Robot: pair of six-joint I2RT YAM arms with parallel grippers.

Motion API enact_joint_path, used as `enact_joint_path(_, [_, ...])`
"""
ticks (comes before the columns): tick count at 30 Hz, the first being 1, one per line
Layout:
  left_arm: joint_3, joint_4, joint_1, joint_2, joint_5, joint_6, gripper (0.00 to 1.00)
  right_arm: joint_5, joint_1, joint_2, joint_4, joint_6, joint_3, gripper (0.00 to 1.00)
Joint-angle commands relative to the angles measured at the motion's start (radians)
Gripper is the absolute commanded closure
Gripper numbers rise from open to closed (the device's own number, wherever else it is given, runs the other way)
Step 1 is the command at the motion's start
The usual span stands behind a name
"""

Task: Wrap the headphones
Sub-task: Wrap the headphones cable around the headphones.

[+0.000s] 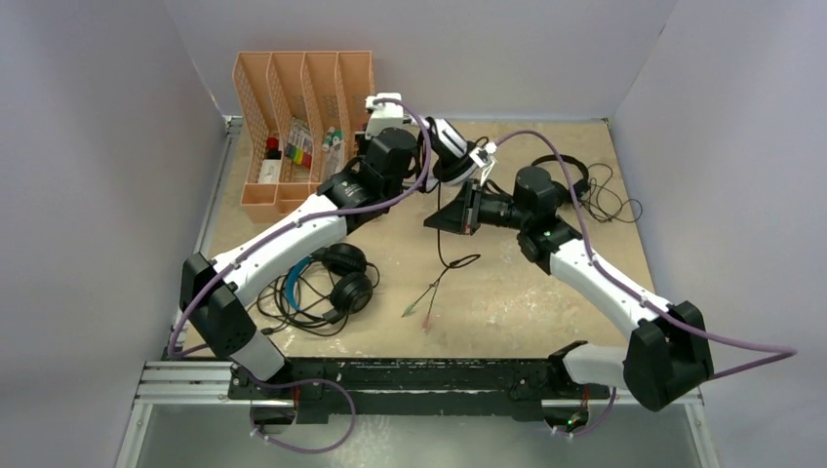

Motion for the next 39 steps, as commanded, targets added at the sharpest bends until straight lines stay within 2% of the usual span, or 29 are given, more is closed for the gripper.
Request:
enact_joint_path(1, [0.167, 0.028, 0.005, -0.024, 0.050, -0.253, 1.00, 0.206, 0.013, -0.066, 0.117, -0.087, -0.062, 0.83])
enact_joint_path(5, [0.214, 0.021, 0.007, -0.051, 0.093, -0.305, 1.00, 0.239, 0.013, -0.069, 0.114, -0.108, -0.091, 0.78])
enact_joint_path(9, [0.242, 0.012, 0.023, -0.083, 0.210, -0.381, 1.00, 0.254, 0.009, -0.061, 0.087, -0.088, -0.130, 0.71])
enact_joint_path(14, [0.288, -0.035, 0.058, -0.105, 0.359, -0.480, 1.00, 0.266, -0.009, -0.058, 0.007, -0.179, -0.135, 0.60])
enact_joint_path(18, [0.295, -0.041, 0.075, -0.130, 0.432, -0.521, 1.00, 0.256, -0.035, -0.073, 0.070, -0.195, -0.165, 0.56])
enact_joint_path(22, [0.315, -0.052, 0.082, -0.139, 0.428, -0.531, 1.00, 0.215, -0.076, -0.095, 0.044, -0.216, -0.161, 0.42])
enact_joint_path(26, [0.330, -0.070, 0.098, -0.137, 0.412, -0.535, 1.00, 0.331, -0.099, -0.203, -0.183, -0.312, -0.125, 0.22])
enact_joint_path(28, [0.332, -0.070, 0.110, -0.136, 0.416, -0.543, 1.00, 0.376, -0.124, -0.246, -0.304, -0.365, -0.097, 0.16])
enact_joint_path(30, [0.336, -0.070, 0.119, -0.135, 0.416, -0.557, 1.00, 0.371, -0.165, -0.277, -0.351, -0.397, -0.097, 0.14])
enact_joint_path(35, [0.368, -0.078, 0.132, -0.129, 0.432, -0.578, 1.00, 0.363, -0.195, -0.297, -0.283, -0.404, -0.168, 0.12])
enact_joint_path(39, [0.416, -0.089, 0.136, -0.120, 0.446, -0.577, 1.00, 0.185, -0.196, -0.253, -0.061, -0.324, -0.252, 0.13])
